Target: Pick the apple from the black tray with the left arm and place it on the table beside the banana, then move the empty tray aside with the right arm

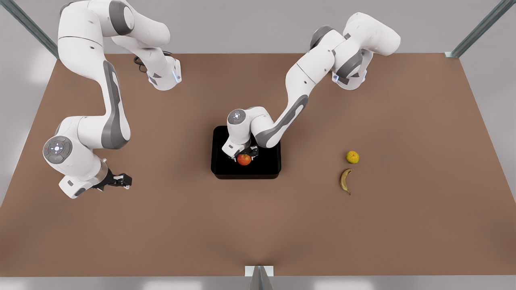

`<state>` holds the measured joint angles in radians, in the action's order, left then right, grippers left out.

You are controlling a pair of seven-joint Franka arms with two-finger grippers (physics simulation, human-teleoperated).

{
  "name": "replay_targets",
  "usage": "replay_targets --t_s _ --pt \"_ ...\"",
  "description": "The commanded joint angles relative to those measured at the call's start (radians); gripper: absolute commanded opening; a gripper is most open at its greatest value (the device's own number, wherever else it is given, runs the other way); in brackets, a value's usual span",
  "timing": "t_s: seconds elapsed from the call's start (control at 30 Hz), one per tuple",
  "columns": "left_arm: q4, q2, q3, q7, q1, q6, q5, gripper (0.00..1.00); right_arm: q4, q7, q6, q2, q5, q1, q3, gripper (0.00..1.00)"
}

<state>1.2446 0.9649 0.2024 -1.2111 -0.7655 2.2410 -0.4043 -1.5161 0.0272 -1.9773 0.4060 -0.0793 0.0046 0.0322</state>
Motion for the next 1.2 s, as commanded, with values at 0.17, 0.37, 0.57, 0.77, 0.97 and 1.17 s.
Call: replay_targets --t_s 0.17,0.37,0.57,0.77,0.97,1.17 --pt "0.004 -0.057 0.005 -0.093 -0.003 -0.118 -0.001 0.80 0.001 0.002 0.000 -0.001 0.001 0.000 0.000 1.00" --pt "0.303 -0.419 0.017 0.096 0.103 -0.225 0.130 0.80 0.001 0.002 0.000 -0.001 0.001 0.000 0.000 1.00" --pt "0.460 -0.612 0.014 0.653 0.416 -0.279 0.236 0.80 0.166 0.013 0.498 -0.142 0.027 0.026 0.084 1.00" --pt "0.362 -0.307 0.008 0.883 0.618 -0.029 0.219 0.80 0.169 -0.690 0.525 -0.121 0.148 0.038 0.394 1.00" --pt "0.389 -0.273 0.009 0.805 0.608 0.023 0.134 1.00 -0.269 -0.947 0.104 -0.210 0.154 0.101 0.406 1.00" --pt "0.075 -0.552 0.006 1.228 0.752 -0.685 0.370 1.00 -0.325 -1.056 -0.029 -0.144 0.145 0.110 0.414 1.00"
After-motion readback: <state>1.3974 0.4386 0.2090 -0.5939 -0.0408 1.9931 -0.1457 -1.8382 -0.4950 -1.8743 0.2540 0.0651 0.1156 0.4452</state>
